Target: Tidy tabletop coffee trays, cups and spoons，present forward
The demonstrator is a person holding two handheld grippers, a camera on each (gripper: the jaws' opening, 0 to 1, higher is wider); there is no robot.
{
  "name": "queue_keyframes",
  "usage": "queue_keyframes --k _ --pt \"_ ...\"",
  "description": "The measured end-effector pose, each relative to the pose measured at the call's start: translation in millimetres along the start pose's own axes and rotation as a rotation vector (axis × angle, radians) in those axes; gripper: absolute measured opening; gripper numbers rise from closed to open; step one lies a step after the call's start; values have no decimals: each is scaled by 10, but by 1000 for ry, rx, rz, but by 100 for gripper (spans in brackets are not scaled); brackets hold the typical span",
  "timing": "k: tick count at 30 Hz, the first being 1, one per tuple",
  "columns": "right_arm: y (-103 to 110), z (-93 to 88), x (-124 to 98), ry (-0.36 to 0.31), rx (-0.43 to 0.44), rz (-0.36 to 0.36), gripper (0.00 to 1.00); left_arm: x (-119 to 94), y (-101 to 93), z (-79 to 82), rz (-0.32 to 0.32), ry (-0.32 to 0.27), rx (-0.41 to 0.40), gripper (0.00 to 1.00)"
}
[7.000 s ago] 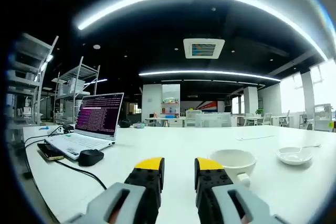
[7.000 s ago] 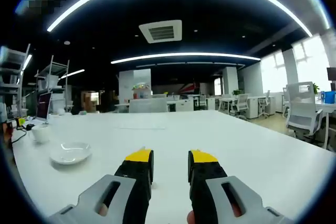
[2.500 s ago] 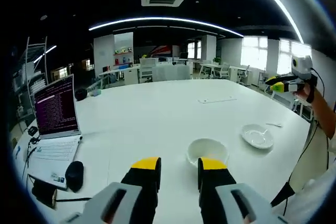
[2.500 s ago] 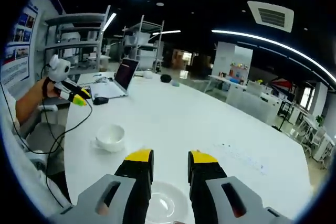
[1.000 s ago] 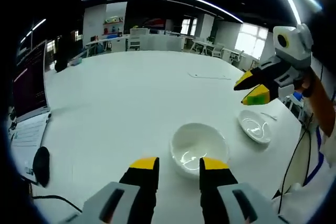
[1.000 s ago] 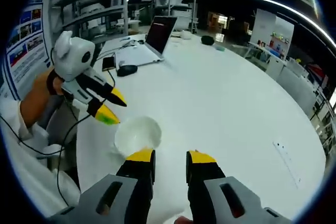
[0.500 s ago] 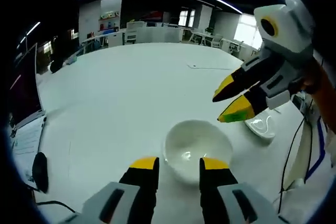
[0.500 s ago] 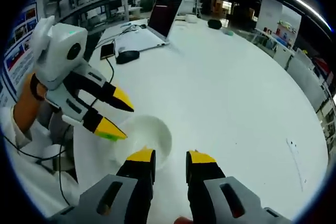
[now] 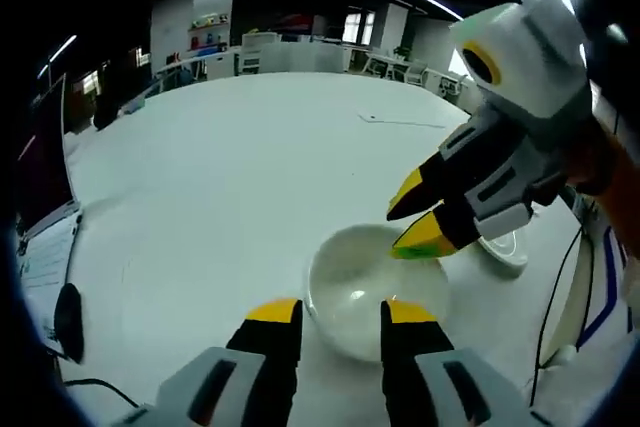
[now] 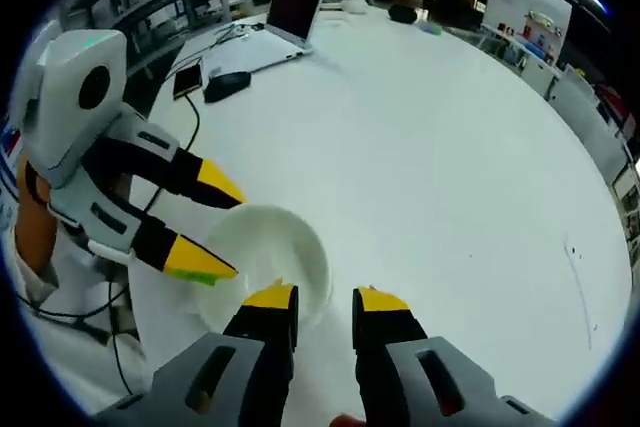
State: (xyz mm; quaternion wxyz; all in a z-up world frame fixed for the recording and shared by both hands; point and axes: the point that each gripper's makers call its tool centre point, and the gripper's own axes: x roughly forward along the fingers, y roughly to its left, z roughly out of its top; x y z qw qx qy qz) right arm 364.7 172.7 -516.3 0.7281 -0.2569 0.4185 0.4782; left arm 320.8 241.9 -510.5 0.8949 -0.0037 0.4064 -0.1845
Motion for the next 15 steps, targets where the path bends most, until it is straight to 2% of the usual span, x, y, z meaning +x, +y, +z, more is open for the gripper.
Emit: queue_keyframes --k 2,3,4,6,7,8,10,12,14,15 --pt "6 -34 1 5 -1 -8 21 -11 24 -6 13 5 3 32" --pt "11 -40 3 4 1 -11 21 108 30 109 16 -41 54 30" --pt "21 -51 8 9 5 -9 20 110 9 105 13 -43 57 29" --pt "29 -42 18 16 7 -7 19 103 -49 47 14 -38 48 26" --pt "36 -50 17 17 5 -7 19 66 -156 -79 -11 7 51 23" --pt "49 -69 16 17 4 -7 19 66 -104 -21 37 -40 58 23" --pt "47 -63 51 19 10 -12 18 8 -173 -106 62 -38 67 24" --pt "44 -83 80 32 15 -22 17 -8 -311 -162 50 -24 36 23" --pt "42 -81 76 28 20 -25 15 -6 -363 -182 37 -11 16 20" --pt "46 -77 86 31 29 -24 13 19 -307 -165 36 5 2 20"
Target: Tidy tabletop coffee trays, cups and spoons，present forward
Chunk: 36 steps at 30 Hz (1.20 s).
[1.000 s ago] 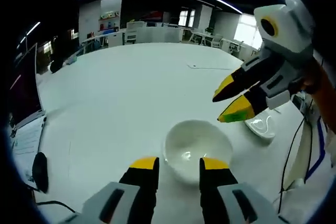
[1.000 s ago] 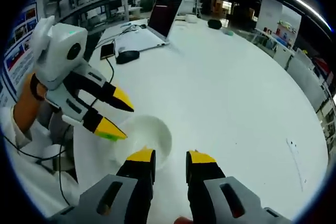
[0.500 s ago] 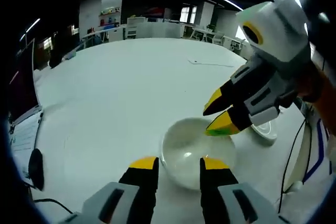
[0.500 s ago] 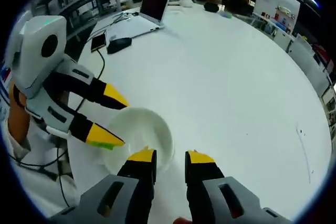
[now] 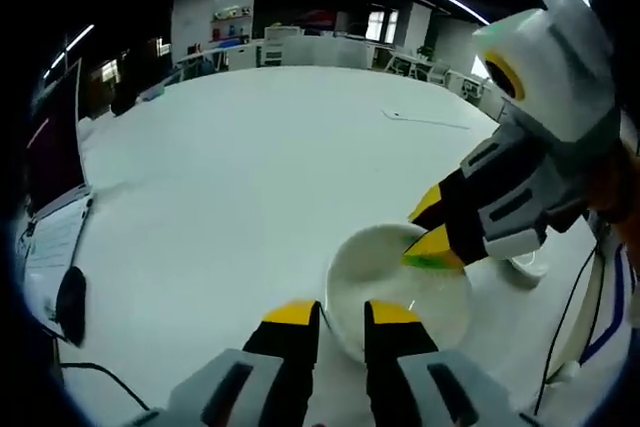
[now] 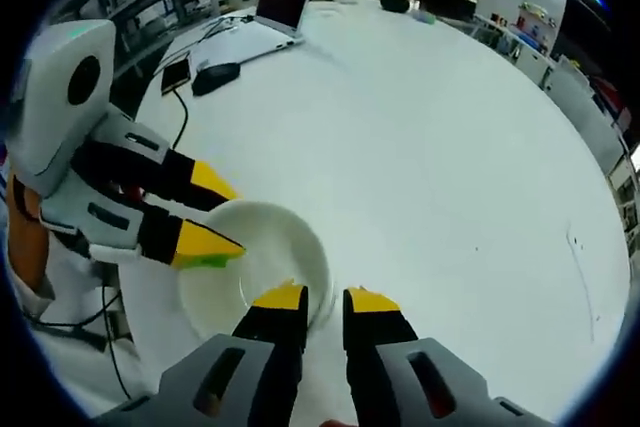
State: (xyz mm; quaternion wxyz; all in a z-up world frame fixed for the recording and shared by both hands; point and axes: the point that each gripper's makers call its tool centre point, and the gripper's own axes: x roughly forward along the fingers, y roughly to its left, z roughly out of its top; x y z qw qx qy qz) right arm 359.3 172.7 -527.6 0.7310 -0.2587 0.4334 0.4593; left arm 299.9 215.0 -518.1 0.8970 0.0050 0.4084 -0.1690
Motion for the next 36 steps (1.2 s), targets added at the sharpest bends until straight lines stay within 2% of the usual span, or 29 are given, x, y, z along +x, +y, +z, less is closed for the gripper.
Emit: queue_keyframes --k 3,5,10,11,12,15,18,23,29,32,36 --pt "4 41 26 1 19 -11 11 -44 29 -70 27 19 -44 17" --pt "-12 26 14 2 44 -24 10 32 166 18 40 39 -69 15" --pt "-9 -11 -10 25 140 -43 8 96 289 79 96 53 -87 12" --pt "3 -22 -14 27 140 -46 8 106 322 96 107 53 -87 12" --pt "7 -37 -21 35 148 -54 8 176 396 182 117 51 -90 11" --pt "19 -55 -29 32 163 -84 8 185 464 200 147 40 -96 10" --pt "28 -74 -39 28 182 -121 7 156 414 173 176 19 -100 9" --pt "55 -100 -70 15 207 -153 7 165 449 199 203 -13 -125 8" --pt "69 -96 -79 33 214 -168 6 151 439 195 218 -10 -128 8" --pt "90 -113 -90 68 215 -152 5 101 361 127 205 9 -138 8" --pt "102 -102 -95 76 215 -149 5 63 328 85 198 17 -145 7"
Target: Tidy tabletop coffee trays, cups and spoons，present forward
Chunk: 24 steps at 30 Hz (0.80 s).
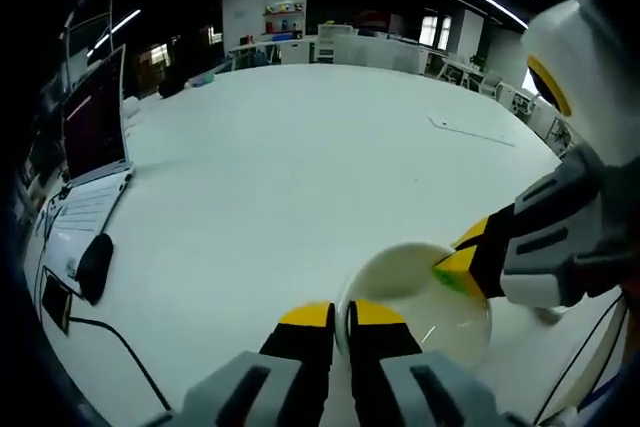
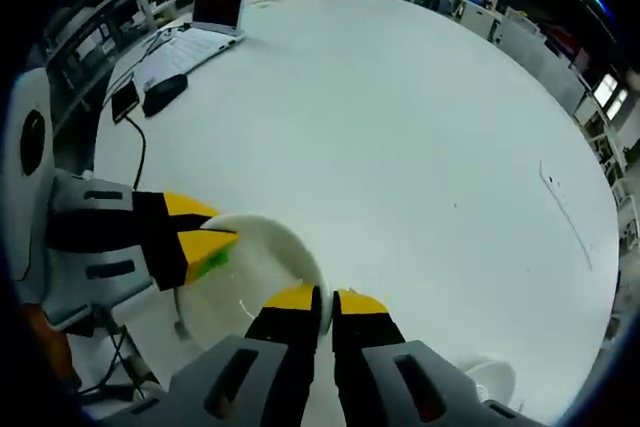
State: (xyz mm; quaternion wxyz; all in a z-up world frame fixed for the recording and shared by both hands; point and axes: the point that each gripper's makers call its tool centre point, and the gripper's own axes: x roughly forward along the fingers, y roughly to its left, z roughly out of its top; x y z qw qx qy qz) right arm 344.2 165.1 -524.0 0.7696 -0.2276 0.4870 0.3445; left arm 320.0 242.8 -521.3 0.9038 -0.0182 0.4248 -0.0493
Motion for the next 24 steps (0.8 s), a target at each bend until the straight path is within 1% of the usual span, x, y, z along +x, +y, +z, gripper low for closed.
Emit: queue_keyframes --k 2,3,7,11,16,24 --pt "3 0 -17 6 -6 -4 5 -31 -19 -10 -3 4 3 7" --pt "-4 15 -33 -1 -10 -7 5 -42 -24 -3 -3 0 5 7" --pt "-34 28 -87 8 -6 -6 5 -90 -64 38 -5 -1 16 7" --pt "-79 32 -162 -9 4 -3 5 -132 -115 91 -3 -11 28 7" --pt "-182 24 -292 -27 10 -10 5 -198 -246 171 -12 -21 44 7" --pt "-401 -90 -474 -16 35 -23 5 -230 -525 311 -41 -19 81 7"
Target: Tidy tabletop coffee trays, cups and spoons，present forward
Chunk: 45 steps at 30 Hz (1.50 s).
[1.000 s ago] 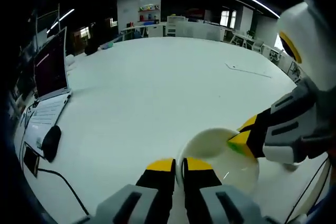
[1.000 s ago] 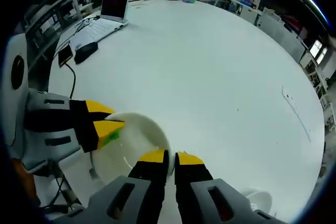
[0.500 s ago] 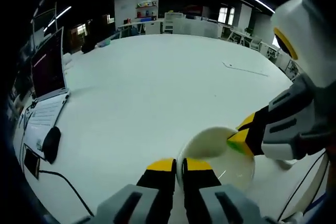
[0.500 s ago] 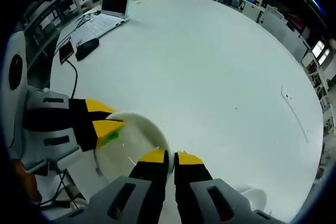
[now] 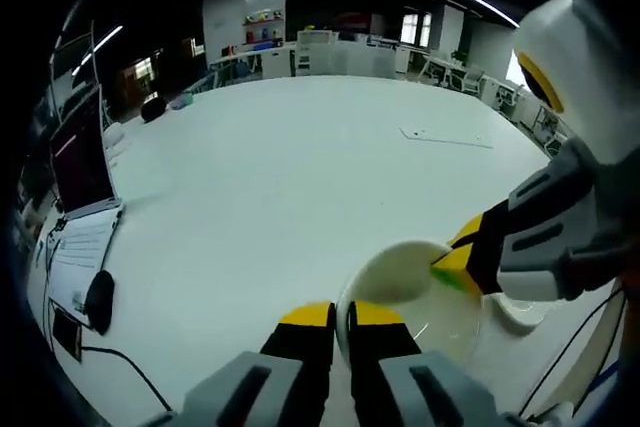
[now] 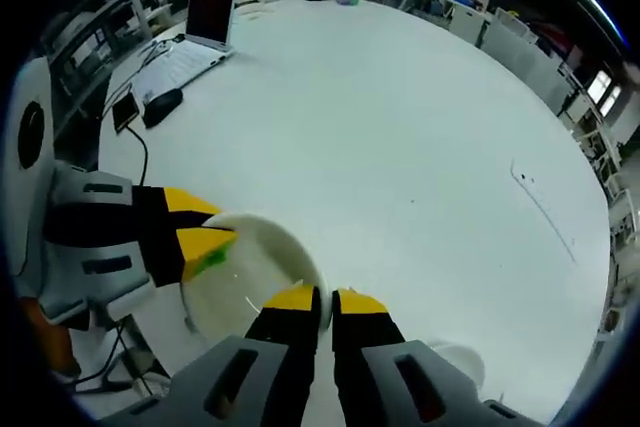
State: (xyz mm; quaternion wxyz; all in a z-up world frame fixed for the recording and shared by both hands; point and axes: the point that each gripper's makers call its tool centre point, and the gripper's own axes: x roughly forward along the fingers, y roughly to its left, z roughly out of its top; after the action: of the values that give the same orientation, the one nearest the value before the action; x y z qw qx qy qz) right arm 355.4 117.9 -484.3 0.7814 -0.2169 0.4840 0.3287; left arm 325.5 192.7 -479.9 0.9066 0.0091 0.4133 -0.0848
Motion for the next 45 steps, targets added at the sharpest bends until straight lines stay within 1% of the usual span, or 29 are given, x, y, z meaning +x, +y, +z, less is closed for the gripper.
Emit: queue_keyframes --k 3,7,10,13,18,24,25,31,34,36,38,45 --pt "-102 -57 -76 -2 14 -7 5 19 -101 70 -16 -2 14 7" --pt "-288 -186 -179 1 43 -30 5 55 -338 151 -54 -18 35 7" --pt "-415 -252 -228 3 63 -39 5 83 -486 185 -72 -15 50 7" --pt "-490 -334 -276 7 81 -47 5 101 -606 213 -86 -9 61 7" --pt "-644 -497 -380 23 104 -68 5 142 -819 263 -115 -2 87 7" --pt "-839 -727 -460 50 134 -94 5 258 -1108 338 -171 16 111 7" --pt "-880 -785 -479 59 152 -95 5 279 -1156 340 -177 19 116 7" --pt "-1025 -1017 -501 86 182 -103 5 393 -1422 335 -214 36 150 7" --pt "-1067 -1093 -514 88 192 -104 5 423 -1496 329 -224 42 161 7" --pt "-1084 -1171 -525 101 208 -95 6 442 -1565 304 -237 63 167 7" --pt "-1117 -1227 -537 103 218 -96 6 454 -1627 301 -244 64 175 7" --pt "-1227 -1437 -596 137 257 -101 6 492 -1870 272 -273 85 205 7"
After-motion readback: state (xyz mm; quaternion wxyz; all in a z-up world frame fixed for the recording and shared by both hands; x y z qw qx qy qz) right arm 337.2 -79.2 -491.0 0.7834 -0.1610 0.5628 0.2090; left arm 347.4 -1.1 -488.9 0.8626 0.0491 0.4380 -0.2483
